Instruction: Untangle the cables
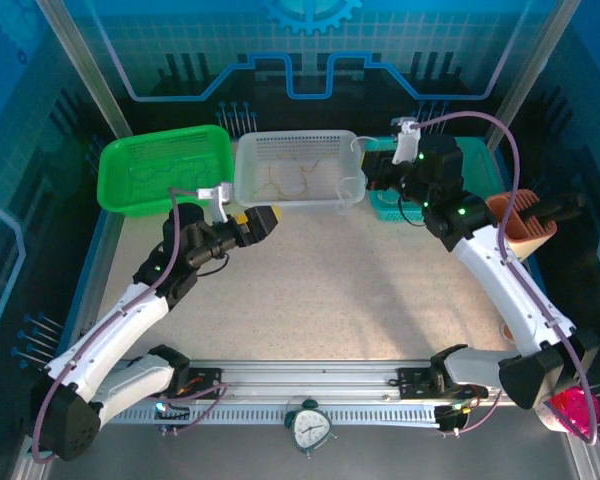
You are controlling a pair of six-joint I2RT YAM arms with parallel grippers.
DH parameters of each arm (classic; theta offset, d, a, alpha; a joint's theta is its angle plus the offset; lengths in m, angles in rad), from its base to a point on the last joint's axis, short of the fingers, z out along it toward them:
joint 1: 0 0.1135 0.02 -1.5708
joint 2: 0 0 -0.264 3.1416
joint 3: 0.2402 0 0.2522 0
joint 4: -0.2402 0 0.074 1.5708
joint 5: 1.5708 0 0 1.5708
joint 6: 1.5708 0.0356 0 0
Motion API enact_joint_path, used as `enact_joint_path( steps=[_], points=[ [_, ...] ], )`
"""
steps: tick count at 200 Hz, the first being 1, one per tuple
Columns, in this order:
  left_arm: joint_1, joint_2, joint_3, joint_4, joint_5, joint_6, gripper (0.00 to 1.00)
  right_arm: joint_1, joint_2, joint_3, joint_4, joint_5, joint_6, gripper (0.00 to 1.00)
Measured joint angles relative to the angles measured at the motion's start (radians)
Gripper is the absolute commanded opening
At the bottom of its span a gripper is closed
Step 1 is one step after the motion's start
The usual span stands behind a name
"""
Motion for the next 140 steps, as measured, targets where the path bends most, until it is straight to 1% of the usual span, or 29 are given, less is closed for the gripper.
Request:
enact_joint_path(
  steps=[25, 58, 80, 111, 140],
  points=[
    [-0.002, -0.002, 0.000, -0.023, -0.025, 0.040, 0.99, -0.064, 0.026, 0.014, 0.003, 0.035, 0.018, 0.00],
    [-0.003, 0.028, 0.019, -0.040, -0.038, 0.067, 0.99, -0.132, 0.085, 0.029, 0.034, 0.132, 0.035, 0.00],
    [-0.003, 0.064, 0.043, -0.042, -0.037, 0.071, 0.99, -0.172, 0.172, 0.077, 0.062, 0.214, 0.036, 0.00],
    [-0.003, 0.092, 0.083, -0.045, -0.036, 0.071, 0.99, -0.193, 0.303, 0.158, 0.086, 0.323, 0.031, 0.00],
    [-0.006, 0.094, 0.103, -0.046, -0.029, 0.072, 0.99, -0.213, 0.417, 0.229, 0.090, 0.388, 0.020, 0.00]
  ],
)
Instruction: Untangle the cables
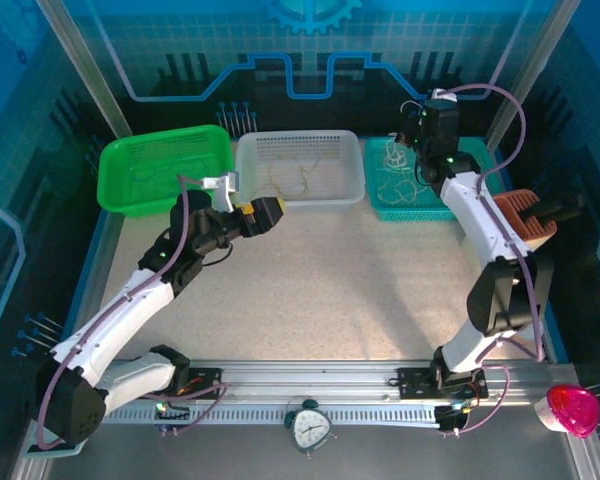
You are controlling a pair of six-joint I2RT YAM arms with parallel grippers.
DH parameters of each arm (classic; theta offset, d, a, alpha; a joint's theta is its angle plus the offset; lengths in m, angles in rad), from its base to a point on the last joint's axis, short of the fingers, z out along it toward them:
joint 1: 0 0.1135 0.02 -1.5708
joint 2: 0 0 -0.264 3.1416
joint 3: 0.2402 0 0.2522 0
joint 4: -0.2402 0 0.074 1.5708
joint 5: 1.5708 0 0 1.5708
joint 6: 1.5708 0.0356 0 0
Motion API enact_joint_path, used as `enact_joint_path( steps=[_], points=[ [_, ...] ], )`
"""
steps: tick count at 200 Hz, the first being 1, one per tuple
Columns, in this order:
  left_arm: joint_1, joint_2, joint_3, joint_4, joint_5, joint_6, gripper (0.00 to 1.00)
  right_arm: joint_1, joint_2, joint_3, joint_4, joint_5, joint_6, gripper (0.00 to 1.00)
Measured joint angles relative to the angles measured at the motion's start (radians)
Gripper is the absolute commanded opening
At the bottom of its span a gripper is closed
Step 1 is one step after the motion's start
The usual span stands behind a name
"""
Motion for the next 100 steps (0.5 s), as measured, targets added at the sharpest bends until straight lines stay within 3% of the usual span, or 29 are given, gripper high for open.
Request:
enact_joint_path(
  steps=[51, 93, 100],
  points=[
    [-0.006, -0.001, 0.014, -0.040, 0.000, 0.003, 0.99, -0.024, 0.138, 0.058, -0.021, 0.045, -0.010, 0.01],
    [-0.006, -0.036, 0.042, -0.086, -0.001, 0.024, 0.99, -0.085, 0.187, 0.033, -0.050, -0.009, 0.014, 0.00],
    [-0.006, -0.048, 0.046, -0.095, -0.001, 0.026, 0.99, -0.097, 0.187, 0.020, -0.048, -0.017, 0.019, 0.13]
  ],
)
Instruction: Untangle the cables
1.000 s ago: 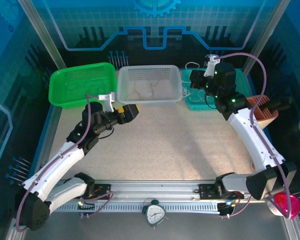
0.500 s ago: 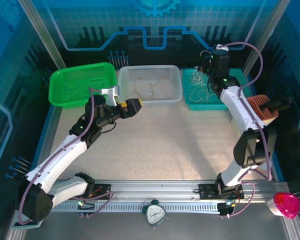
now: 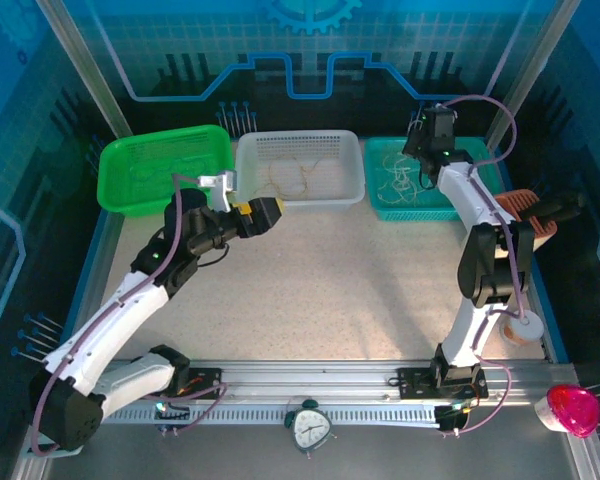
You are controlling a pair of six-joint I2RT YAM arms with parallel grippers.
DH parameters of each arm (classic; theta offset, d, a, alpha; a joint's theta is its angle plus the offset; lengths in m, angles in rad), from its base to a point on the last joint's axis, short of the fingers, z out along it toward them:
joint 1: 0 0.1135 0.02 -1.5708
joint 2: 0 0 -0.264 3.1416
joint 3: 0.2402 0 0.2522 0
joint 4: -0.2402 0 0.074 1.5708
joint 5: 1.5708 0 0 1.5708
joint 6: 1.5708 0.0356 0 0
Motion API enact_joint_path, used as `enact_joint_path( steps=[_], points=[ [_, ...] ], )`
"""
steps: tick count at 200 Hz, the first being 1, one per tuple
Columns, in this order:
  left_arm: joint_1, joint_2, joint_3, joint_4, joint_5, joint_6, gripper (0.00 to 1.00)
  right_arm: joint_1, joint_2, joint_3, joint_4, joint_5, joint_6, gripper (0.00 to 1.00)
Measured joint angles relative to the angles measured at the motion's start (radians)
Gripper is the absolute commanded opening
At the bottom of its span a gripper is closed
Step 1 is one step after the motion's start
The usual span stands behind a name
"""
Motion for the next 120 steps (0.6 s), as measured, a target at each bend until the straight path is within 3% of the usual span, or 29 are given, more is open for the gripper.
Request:
enact_joint_path(
  steps=[11, 20, 48, 65, 81, 120],
  points=[
    [-0.002, -0.018, 0.002, -0.009, -0.001, 0.004, 0.99, -0.016, 0.000, -0.019, -0.001, -0.024, 0.013, 0.47],
    [-0.004, -0.032, 0.003, -0.018, -0.002, 0.006, 0.99, -0.025, 0.000, -0.029, -0.010, -0.045, 0.019, 0.60],
    [-0.005, -0.064, 0.011, -0.051, -0.011, 0.012, 0.99, -0.029, -0.016, -0.061, -0.015, -0.107, 0.035, 0.79],
    [-0.005, -0.072, 0.026, -0.074, -0.020, 0.023, 0.99, -0.025, -0.076, -0.130, -0.014, -0.137, 0.037, 0.85],
    [-0.005, -0.072, 0.049, -0.101, -0.043, 0.031, 0.99, -0.021, -0.164, -0.191, -0.017, -0.161, 0.047, 1.00],
    [-0.003, -0.072, 0.118, -0.148, -0.187, 0.112, 0.99, -0.012, -0.468, -0.348, 0.014, -0.212, 0.033, 1.00]
  ],
)
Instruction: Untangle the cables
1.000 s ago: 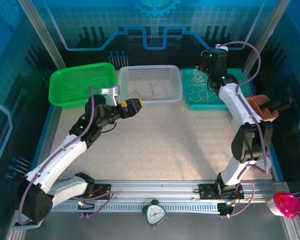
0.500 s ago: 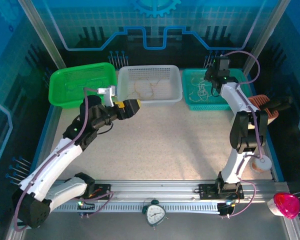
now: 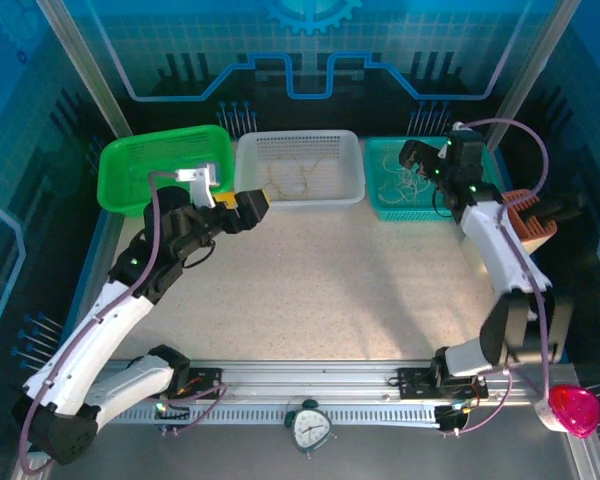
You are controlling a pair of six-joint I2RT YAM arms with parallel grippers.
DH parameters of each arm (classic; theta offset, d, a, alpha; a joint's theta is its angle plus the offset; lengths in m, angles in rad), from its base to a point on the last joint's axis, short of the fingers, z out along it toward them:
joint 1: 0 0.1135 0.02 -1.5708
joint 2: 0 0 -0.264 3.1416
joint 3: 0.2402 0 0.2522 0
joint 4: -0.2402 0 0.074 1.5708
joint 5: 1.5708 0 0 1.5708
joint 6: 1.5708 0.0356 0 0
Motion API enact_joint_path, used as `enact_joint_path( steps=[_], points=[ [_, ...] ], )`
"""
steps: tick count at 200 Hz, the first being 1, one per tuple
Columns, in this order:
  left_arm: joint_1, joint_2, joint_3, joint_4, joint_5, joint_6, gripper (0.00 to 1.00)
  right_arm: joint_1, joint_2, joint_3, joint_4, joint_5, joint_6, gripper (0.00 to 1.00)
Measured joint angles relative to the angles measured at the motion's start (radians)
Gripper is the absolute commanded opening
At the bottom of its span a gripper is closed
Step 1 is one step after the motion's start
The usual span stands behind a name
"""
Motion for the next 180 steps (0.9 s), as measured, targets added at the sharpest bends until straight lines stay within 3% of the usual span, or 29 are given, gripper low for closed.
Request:
enact_joint_path(
  steps=[27, 68, 98, 147, 180],
  points=[
    [0.037, 0.002, 0.013, 0.019, -0.134, 0.109, 0.99, 0.006, -0.141, -0.069, 0.008, -0.019, -0.045, 1.00],
    [0.246, 0.049, -0.022, 0.145, -0.235, 0.217, 0.99, 0.011, -0.238, -0.241, 0.081, 0.006, -0.109, 1.00],
    [0.364, 0.090, -0.152, 0.266, -0.275, 0.294, 0.99, 0.016, -0.267, -0.386, 0.159, 0.084, -0.179, 1.00],
    [0.387, 0.129, -0.471, 0.475, -0.307, 0.394, 0.99, 0.017, -0.246, -0.562, 0.315, 0.172, -0.325, 1.00],
    [0.387, 0.278, -0.647, 0.702, -0.319, 0.428, 0.99, 0.017, -0.155, -0.696, 0.495, 0.206, -0.401, 1.00]
  ],
)
